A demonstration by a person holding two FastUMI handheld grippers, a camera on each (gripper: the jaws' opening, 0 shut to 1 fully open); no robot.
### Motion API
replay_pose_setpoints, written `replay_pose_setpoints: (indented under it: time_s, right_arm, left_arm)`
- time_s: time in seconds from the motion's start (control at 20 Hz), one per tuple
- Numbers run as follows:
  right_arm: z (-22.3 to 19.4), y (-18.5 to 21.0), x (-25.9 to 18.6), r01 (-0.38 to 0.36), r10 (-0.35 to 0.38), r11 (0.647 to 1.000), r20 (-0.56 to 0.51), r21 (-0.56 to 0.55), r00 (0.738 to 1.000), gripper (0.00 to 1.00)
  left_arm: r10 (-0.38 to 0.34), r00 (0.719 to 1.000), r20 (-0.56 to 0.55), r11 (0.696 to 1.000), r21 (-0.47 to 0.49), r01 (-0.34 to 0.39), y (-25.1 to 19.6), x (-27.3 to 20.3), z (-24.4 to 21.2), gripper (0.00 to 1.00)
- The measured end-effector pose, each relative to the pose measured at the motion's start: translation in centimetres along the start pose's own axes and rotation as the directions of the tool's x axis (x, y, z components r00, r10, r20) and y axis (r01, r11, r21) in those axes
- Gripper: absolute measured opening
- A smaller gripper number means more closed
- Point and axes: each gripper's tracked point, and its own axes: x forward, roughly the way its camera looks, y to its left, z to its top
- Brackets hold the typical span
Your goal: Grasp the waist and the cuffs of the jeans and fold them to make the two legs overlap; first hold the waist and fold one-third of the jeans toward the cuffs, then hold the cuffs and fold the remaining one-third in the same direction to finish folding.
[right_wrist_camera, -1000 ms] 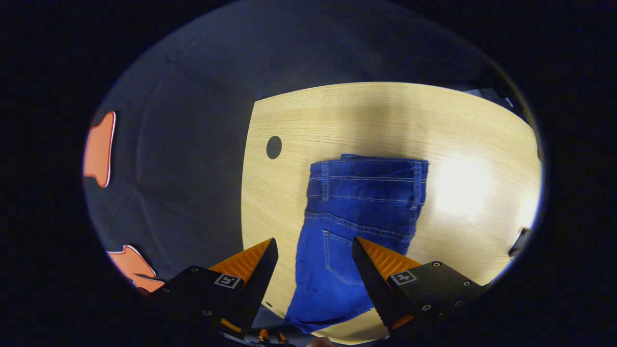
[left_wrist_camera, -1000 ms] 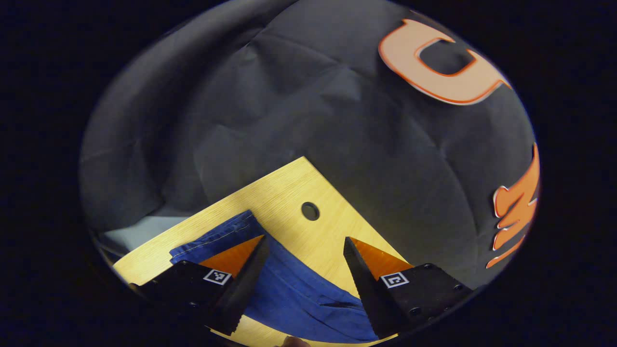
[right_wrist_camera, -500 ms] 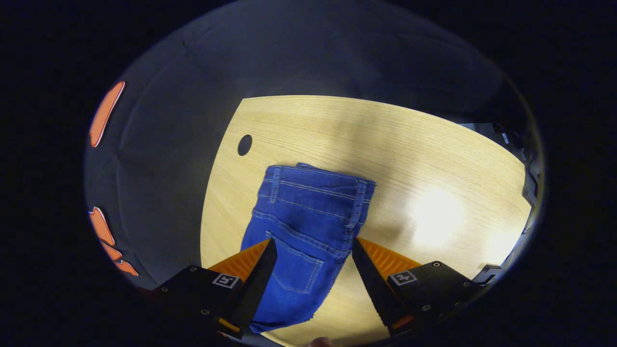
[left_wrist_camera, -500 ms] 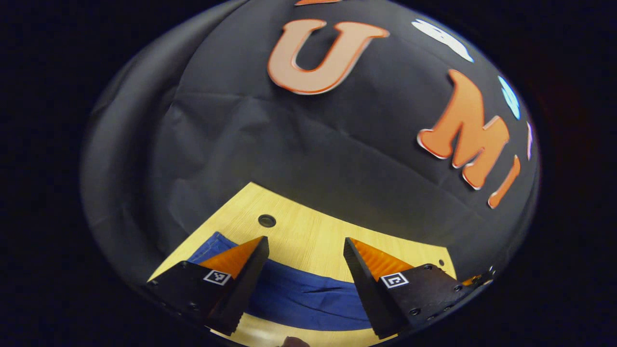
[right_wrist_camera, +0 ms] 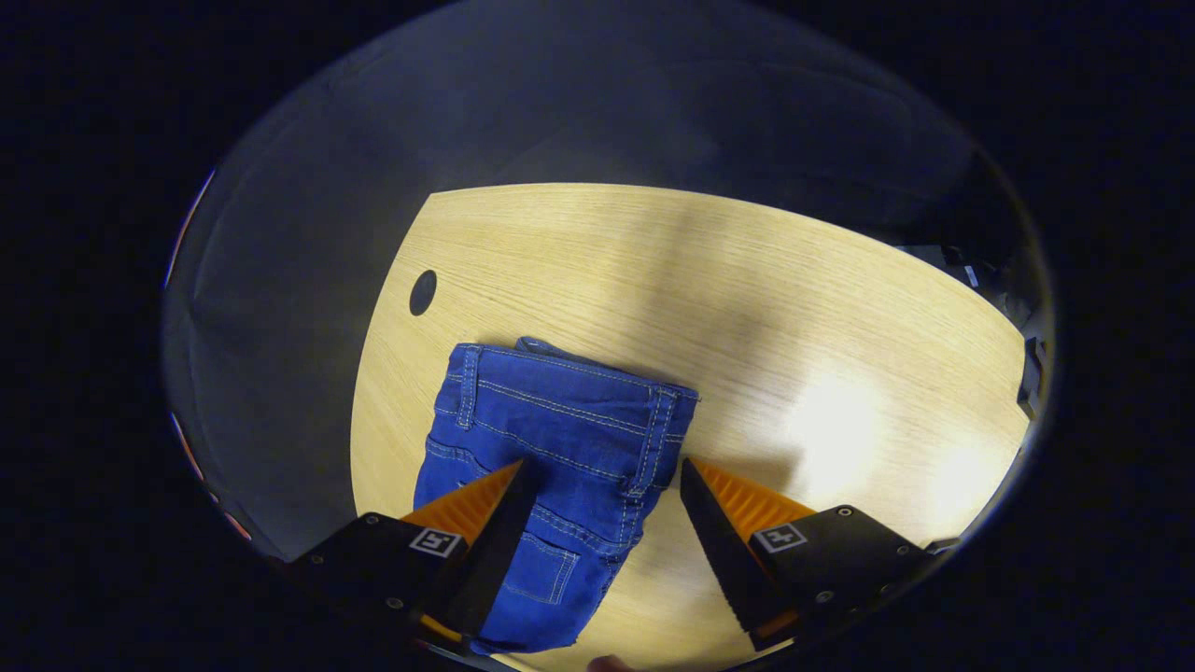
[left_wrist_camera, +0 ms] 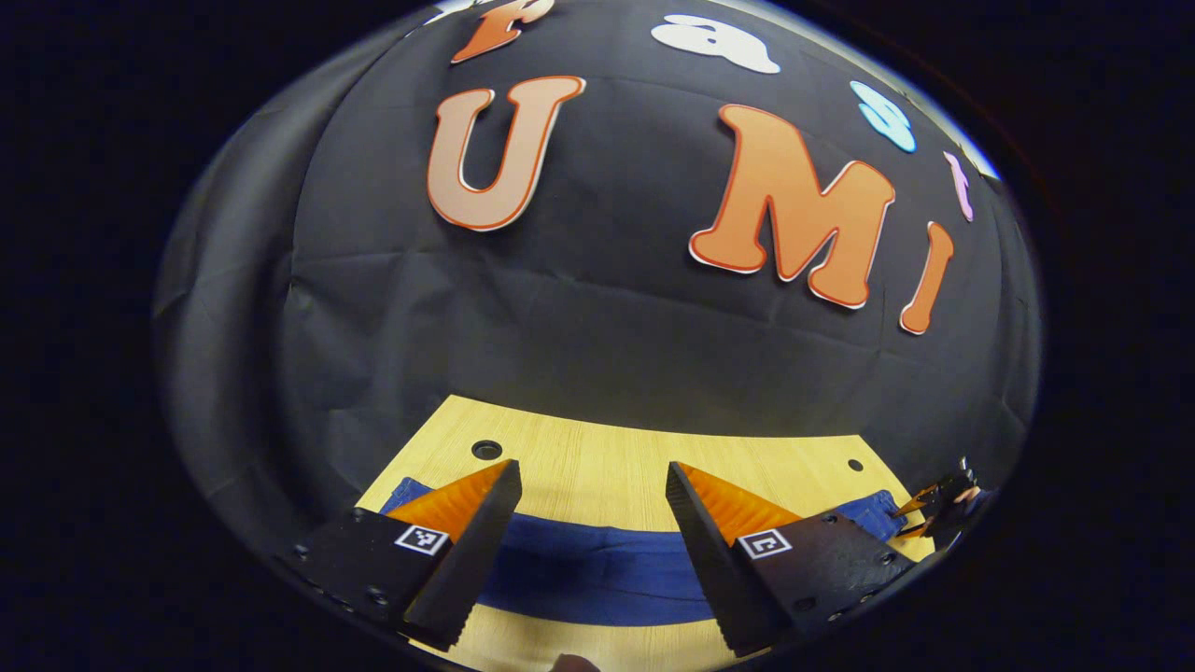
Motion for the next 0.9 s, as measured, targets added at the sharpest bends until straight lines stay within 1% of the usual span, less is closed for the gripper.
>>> replay_pose_setpoints:
  time_s: [0.05, 0.15, 0.2, 0.25, 0.35, 0.4, 0.45, 0.5, 0.55, 0.6, 0.75, 0.85, 0.9]
  right_arm:
    - [0.2, 0.0, 0.1, -0.002, 0.002, 1.0, 0.005, 0.009, 1.0, 0.96]
    - [0.3, -0.8, 0.7, 0.016, -0.017, 1.0, 0.006, 0.017, 1.0, 0.92]
    - [0.4, -0.9, 0.7, 0.012, -0.012, 1.0, 0.004, 0.009, 1.0, 0.79]
    - [0.6, -1.1, 1.0, 0.002, -0.002, 1.0, 0.014, -0.016, 1.0, 0.73]
    - [0.5, -0.8, 1.0, -0.038, 0.039, 0.999, 0.031, -0.028, 0.999, 0.41]
    - [0.4, -0.8, 0.9, -0.049, 0.049, 0.999, 0.034, -0.023, 0.998, 0.39]
    - [0.3, -0.6, 0.9, -0.052, 0.053, 0.998, 0.04, -0.03, 0.998, 0.28]
    - [0.2, -0.5, 0.6, -0.059, 0.061, 0.997, 0.048, -0.058, 0.997, 0.26]
    - [0.4, -0.2, 0.3, -0.05, 0.054, 0.997, 0.074, -0.054, 0.996, 0.27]
    - [0.4, 0.6, -0.5, -0.071, 0.077, 0.995, 0.086, -0.064, 0.993, 0.16]
    - [0.3, 2.0, -3.3, -0.146, 0.16, 0.983, 0.131, -0.109, 0.978, 0.16]
    - [-0.1, 2.3, -5.2, -0.156, 0.176, 0.978, 0.152, -0.135, 0.972, 0.16]
    - [-0.4, 2.9, -6.1, -0.173, 0.199, 0.972, 0.168, -0.161, 0.965, 0.16]
  left_arm:
    - [-0.007, 1.0, -0.001, 1.0, 0.002, 0.007, -0.6, -0.6, -0.2, 0.96]
    - [-0.012, 1.0, -0.012, 1.0, -0.002, 0.012, -1.3, -1.2, -0.6, 0.96]
    - [-0.011, 1.0, -0.014, 1.0, -0.003, 0.011, -1.5, -1.3, -0.8, 0.96]
    - [-0.018, 1.0, -0.021, 1.0, -0.003, 0.018, -1.9, -1.5, -1.3, 0.96]
    - [-0.018, 0.999, -0.031, 1.0, 0.007, 0.018, -2.2, -1.6, -1.6, 0.96]
    - [-0.019, 0.999, -0.035, 1.0, 0.008, 0.019, -2.6, -1.7, -1.9, 0.96]
    - [-0.025, 0.999, -0.039, 1.0, 0.005, 0.025, -2.9, -1.6, -2.0, 0.96]
    - [-0.029, 0.999, -0.042, 1.0, 0.005, 0.029, -3.1, -1.8, -2.0, 0.96]
    - [-0.033, 0.999, -0.041, 0.999, 0.007, 0.033, -3.3, -1.7, -2.1, 0.96]
    - [-0.044, 0.998, -0.041, 0.999, 0.008, 0.044, -3.8, -1.8, -2.1, 0.96]
    - [-0.062, 0.997, -0.04, 0.998, 0.013, 0.062, -4.4, -1.9, -2.1, 0.96]
    - [-0.074, 0.996, -0.043, 0.997, 0.013, 0.075, -4.8, -1.9, -2.1, 0.96]
    - [-0.076, 0.996, -0.043, 0.997, 0.012, 0.077, -4.8, -1.9, -2.1, 0.96]
